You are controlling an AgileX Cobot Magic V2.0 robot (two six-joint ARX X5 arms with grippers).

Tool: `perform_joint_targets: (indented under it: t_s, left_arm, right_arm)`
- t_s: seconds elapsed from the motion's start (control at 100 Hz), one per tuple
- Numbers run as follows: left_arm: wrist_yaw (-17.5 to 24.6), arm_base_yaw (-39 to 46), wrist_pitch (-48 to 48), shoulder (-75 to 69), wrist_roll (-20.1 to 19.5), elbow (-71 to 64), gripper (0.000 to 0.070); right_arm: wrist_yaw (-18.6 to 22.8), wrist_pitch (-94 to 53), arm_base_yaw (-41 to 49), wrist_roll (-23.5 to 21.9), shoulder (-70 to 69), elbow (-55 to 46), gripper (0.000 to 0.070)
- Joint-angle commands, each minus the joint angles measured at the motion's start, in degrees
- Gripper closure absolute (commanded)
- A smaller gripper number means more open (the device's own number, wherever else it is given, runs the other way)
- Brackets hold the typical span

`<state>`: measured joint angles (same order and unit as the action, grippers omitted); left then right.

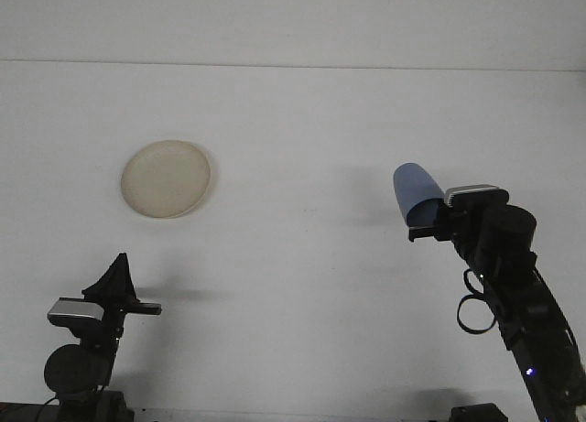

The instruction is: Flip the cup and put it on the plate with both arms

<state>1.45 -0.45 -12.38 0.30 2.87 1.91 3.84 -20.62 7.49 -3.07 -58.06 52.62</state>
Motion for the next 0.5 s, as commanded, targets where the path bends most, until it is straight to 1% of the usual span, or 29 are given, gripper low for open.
perform_joint_targets:
  t_s: [0.0,0.09,0.14,0.25,0.38,0.49]
  left_arm:
    - [0.1,0.0,-0.6,-0.1,-0.3,-1.1,0.069]
    - [0.1,0.0,-0.6,-0.1,-0.3,-1.1,0.069]
    - [0.1,0.0,-0.6,-0.1,-0.3,-1.1,0.0689]
    - [0.1,0.0,-0.6,-0.1,-0.3,-1.1,0.069]
    - [0.1,0.0,-0.6,-0.1,-0.3,-1.1,0.0689]
    - [0.0,0.0,-0.6,-0.1,-0.3,-1.1,0.069]
  right_arm:
    - [-1.7,-8.5,3.1,-3.9,-0.1,4.2,0.07]
    - [-4.9,-19.6,8.7,-6.4,-0.6,10.4,0.07]
    - [-5.8,-25.0,11.7,-7.9,-1.9,14.0,0.07]
    - [-5.8,-34.8,17.6,-10.4,-5.5,21.1,0.07]
    - [-5.7,-43.8,23.8,-10.8,-11.8,28.4,0.07]
    - [-5.2,-49.0,28.0,-10.4,-18.0,33.2,0.07]
